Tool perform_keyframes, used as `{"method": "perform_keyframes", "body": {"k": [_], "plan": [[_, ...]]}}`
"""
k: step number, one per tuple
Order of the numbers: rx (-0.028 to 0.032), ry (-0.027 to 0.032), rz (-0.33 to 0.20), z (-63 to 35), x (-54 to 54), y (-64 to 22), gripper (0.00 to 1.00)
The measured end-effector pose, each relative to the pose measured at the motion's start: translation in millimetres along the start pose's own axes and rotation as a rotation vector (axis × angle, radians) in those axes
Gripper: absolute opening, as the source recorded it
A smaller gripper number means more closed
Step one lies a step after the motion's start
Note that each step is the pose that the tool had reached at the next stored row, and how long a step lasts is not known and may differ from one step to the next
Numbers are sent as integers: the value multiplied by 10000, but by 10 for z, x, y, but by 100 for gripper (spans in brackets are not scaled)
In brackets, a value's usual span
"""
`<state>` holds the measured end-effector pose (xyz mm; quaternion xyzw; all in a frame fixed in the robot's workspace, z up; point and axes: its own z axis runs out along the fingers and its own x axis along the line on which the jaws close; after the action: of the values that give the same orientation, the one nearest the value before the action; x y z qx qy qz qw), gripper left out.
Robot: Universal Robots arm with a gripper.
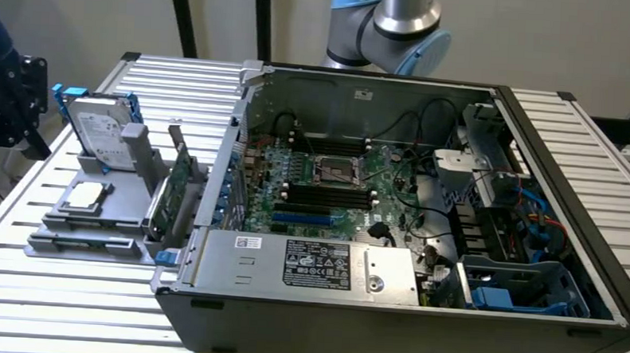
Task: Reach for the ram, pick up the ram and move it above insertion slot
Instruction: 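Pick up the ram and move it above insertion slot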
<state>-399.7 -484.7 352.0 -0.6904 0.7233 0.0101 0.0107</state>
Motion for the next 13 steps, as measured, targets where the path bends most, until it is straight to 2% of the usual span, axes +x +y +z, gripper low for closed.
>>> {"method": "perform_keyframes", "body": {"k": [9, 13], "plan": [[-24, -1, -1643, 40, 1, 0, 11], [-24, -1, -1776, 41, 2, 0, 11]]}}
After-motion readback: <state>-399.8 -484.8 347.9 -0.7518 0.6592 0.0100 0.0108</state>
